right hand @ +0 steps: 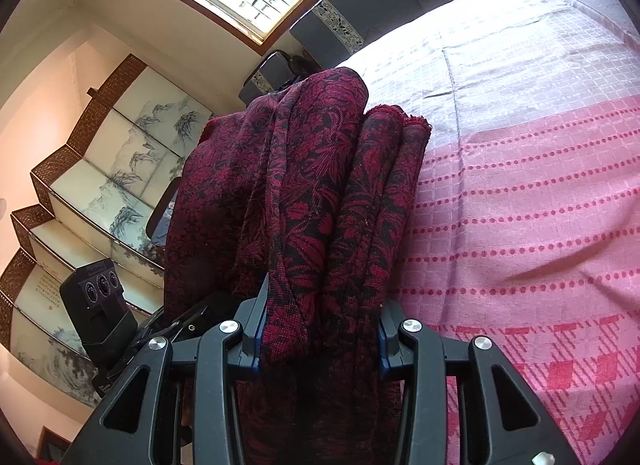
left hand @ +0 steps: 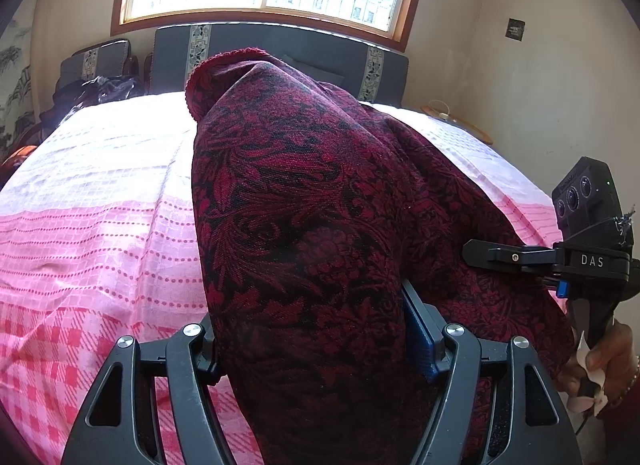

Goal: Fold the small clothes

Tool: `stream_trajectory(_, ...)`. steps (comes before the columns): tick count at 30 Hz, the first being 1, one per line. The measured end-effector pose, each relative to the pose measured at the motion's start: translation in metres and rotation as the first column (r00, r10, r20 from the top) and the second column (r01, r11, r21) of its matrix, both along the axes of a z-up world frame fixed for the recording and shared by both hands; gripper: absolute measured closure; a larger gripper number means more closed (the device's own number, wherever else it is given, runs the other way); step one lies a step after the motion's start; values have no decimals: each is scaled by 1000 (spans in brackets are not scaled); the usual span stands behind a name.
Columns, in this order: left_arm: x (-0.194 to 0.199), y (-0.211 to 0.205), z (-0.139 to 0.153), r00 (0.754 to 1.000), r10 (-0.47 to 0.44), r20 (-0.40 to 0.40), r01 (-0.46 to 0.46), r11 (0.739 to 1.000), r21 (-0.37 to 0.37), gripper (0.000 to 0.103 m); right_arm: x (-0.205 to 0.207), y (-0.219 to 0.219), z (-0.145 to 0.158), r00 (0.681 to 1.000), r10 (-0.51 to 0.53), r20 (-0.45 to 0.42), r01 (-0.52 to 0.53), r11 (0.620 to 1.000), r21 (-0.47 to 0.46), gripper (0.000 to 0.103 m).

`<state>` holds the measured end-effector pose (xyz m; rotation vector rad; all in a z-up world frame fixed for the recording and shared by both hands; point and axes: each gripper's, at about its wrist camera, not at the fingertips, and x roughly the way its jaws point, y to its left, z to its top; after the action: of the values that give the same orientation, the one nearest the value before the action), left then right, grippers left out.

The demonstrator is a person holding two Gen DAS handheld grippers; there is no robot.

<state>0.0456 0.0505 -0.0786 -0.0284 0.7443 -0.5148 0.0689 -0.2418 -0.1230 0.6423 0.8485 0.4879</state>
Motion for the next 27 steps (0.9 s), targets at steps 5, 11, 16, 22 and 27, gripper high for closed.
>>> stream_trajectory(5, -10, 0, -6, 999, 40, 34, -41, 999, 8, 22, -6, 8, 0, 1000, -15, 22, 16, 998, -60, 61)
stream_trajectory(11, -29, 0, -3, 984, 116, 133, -123, 991, 45, 15, -20, 16, 5, 995, -66, 71, 76, 987, -142, 49)
stream_trajectory(16, -60, 1, 13, 934, 194, 299, -229, 969, 88, 11, -57, 29, 35, 974, -111, 198, 157, 959, -236, 45)
stream_trajectory(22, -101, -1, 45, 865, 229, 447, -275, 961, 39, 0, -117, 39, 71, 903, -184, 388, 305, 911, -278, 6)
stream_trajectory(27, -120, -6, 69, 841, 241, 484, -302, 952, 52, 0, -149, 50, 86, 860, -183, 476, 382, 850, -363, 0)
